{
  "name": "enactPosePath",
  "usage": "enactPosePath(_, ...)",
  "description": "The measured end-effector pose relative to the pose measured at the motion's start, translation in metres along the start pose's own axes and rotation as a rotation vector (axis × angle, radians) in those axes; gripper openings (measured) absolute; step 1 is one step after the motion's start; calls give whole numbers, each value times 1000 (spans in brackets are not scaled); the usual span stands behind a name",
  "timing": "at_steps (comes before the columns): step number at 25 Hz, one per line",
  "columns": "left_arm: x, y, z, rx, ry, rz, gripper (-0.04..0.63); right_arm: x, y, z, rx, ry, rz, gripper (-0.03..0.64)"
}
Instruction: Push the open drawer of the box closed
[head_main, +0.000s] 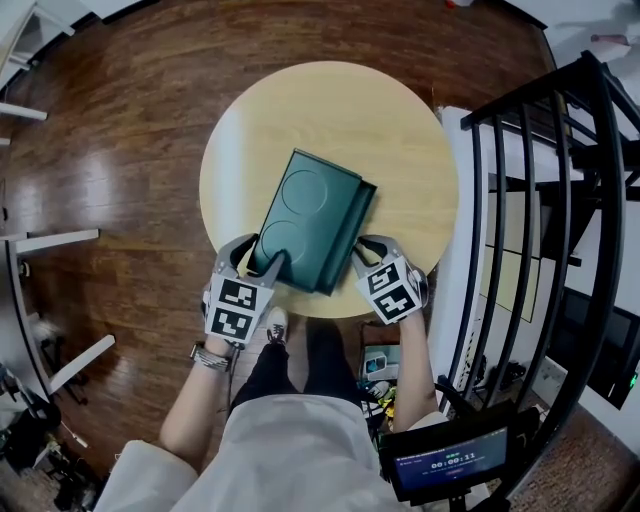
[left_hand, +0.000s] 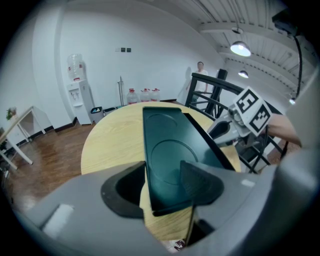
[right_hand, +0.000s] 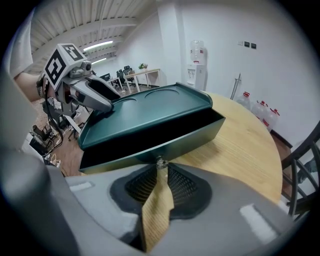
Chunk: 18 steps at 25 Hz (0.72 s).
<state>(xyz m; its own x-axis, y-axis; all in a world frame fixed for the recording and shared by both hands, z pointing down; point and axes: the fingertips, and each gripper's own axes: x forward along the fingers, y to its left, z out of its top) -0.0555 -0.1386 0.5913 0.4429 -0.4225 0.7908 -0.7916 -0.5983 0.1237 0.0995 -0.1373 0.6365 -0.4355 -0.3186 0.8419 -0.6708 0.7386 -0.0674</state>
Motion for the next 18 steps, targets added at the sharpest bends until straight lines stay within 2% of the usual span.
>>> enactPosePath(18, -2, 0, 0, -26, -1, -17, 236, 9, 11, 23, -19, -21, 14, 72)
